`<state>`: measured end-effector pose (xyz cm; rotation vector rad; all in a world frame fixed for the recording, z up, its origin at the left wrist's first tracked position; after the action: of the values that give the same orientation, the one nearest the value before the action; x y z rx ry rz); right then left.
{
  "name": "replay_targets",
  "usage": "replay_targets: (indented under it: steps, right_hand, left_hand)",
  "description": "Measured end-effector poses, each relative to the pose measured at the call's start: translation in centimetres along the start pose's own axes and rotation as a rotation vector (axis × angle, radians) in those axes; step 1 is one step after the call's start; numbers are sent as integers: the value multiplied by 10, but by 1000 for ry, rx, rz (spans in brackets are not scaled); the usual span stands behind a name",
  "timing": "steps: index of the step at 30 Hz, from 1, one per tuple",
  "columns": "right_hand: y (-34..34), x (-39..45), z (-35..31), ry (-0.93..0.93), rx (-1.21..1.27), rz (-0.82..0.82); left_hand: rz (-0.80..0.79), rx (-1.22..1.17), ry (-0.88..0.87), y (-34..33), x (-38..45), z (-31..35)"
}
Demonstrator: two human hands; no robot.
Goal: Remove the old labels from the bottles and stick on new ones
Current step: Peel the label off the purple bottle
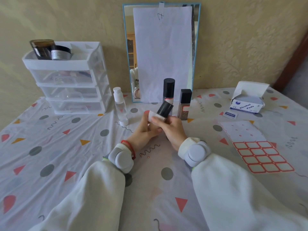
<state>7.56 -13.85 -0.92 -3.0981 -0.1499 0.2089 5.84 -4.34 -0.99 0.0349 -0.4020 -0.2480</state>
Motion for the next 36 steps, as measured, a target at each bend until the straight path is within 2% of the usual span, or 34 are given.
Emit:
replay_targets:
  steps: [3, 7, 11, 14, 18, 25, 31, 36]
  right_hand:
    - [-3, -2, -5, 24, -18, -58]
    - [-6, -3, -8, 36, -6, -120]
    - [-1, -4, -6, 37, -20, -26]
    - [5, -3, -6, 24, 26, 33]
    - [5, -4, -13, 42, 14, -32]
    - [10, -8, -13, 38, 83, 25]
    - [3, -8, -12, 44, 104, -5]
    - [5, -4, -13, 25, 79, -39]
  left_hand:
    - [96, -15, 55, 12, 1, -9]
    - [130, -24, 79, 18, 1, -12]
    - [68, 51, 61, 12, 0, -9]
    - [93, -52, 75, 9, -1, -8]
    - [122, -218, 41, 9, 1, 2]
    - [95, -161, 18, 6, -1, 8]
    - [107, -41, -48, 10, -1, 15]
    - [168, -156, 2, 16, -1, 9]
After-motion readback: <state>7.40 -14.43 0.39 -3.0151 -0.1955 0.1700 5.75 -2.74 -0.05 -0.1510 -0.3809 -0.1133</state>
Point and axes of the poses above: each hand's wrist, its own x-axis towards the middle knuckle, its own y-axis out of the back of the hand, z = x × y, the point moved 10 cm from there along x, towards the middle knuckle, and after that the axes turned 14 degrees about -y, right-handed, at the moved point
